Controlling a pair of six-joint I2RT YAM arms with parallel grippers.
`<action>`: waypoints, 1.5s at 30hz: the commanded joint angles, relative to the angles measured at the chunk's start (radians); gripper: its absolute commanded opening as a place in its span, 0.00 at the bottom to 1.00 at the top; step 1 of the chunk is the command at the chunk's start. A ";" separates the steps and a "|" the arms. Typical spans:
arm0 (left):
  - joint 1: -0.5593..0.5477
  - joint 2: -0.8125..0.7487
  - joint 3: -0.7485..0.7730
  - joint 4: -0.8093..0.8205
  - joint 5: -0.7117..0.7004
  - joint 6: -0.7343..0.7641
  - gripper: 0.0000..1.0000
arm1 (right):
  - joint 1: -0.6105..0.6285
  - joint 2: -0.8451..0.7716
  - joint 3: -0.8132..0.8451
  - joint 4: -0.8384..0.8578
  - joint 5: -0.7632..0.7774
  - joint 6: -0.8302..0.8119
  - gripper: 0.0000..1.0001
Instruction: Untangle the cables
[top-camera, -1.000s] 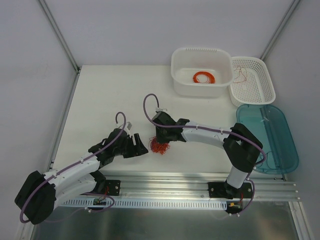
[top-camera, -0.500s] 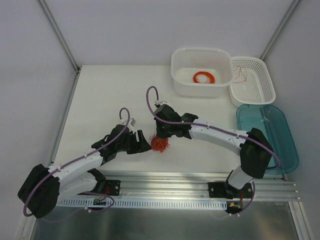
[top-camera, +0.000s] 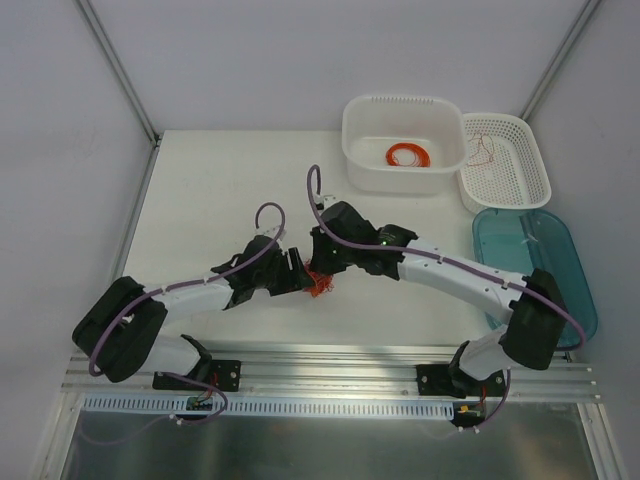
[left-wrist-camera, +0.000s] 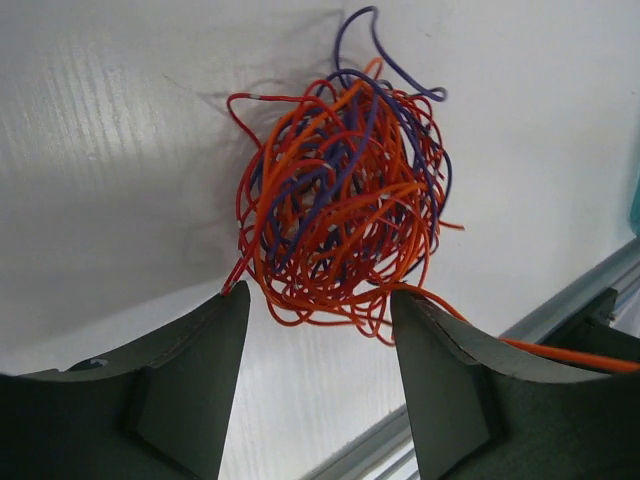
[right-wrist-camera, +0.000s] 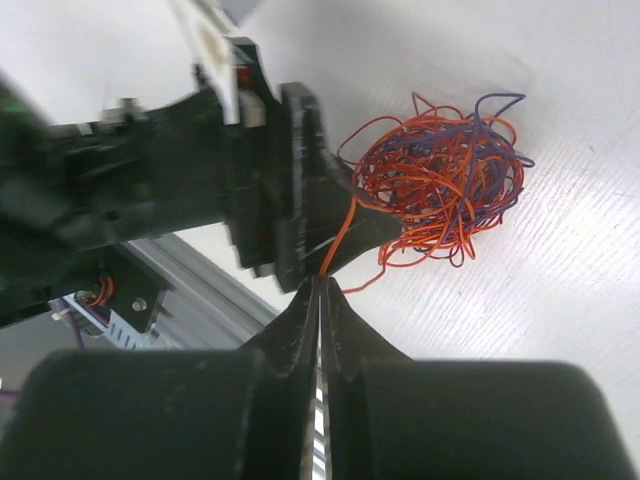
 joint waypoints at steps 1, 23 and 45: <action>-0.015 0.065 0.036 0.053 -0.065 -0.042 0.58 | 0.005 -0.093 0.007 0.031 -0.025 -0.030 0.01; 0.165 0.122 0.143 -0.159 -0.365 -0.163 0.45 | -0.136 -0.388 0.403 -0.262 -0.057 -0.263 0.01; 0.338 -0.002 0.149 -0.277 -0.089 0.052 0.01 | -0.255 -0.255 -0.036 -0.009 -0.368 -0.245 0.41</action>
